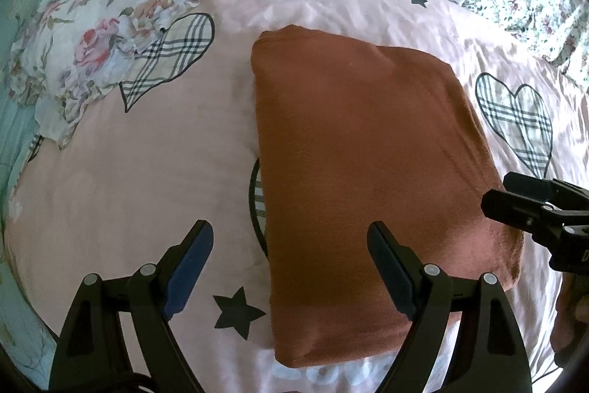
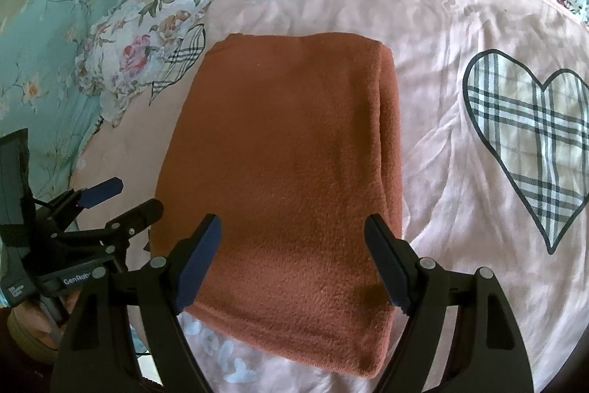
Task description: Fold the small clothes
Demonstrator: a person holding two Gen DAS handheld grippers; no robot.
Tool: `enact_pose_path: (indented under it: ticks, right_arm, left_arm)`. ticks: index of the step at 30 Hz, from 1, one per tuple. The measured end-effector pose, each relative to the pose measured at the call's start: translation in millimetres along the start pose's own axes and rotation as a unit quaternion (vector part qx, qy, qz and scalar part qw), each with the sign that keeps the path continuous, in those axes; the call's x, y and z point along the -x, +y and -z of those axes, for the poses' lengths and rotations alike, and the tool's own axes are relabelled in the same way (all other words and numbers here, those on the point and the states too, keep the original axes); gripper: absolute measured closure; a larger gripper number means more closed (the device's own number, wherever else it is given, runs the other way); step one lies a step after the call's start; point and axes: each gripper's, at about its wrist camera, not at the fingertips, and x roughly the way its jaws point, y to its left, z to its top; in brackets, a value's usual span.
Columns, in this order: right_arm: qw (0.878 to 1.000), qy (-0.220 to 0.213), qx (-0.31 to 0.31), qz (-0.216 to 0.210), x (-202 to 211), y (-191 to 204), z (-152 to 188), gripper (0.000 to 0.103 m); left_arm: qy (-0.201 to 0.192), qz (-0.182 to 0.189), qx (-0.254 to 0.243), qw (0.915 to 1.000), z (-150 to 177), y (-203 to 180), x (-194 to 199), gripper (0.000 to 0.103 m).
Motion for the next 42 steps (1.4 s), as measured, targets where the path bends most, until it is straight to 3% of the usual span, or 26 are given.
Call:
enact_pose_path:
  ticks: [42]
  right_arm:
    - [1.000, -0.011, -0.001, 0.000, 10.6, 15.5, 8.1, 0.023]
  left_arm:
    - [-0.003, 0.011, 0.001, 0.9999, 4.5, 2.9, 7.9, 0.017]
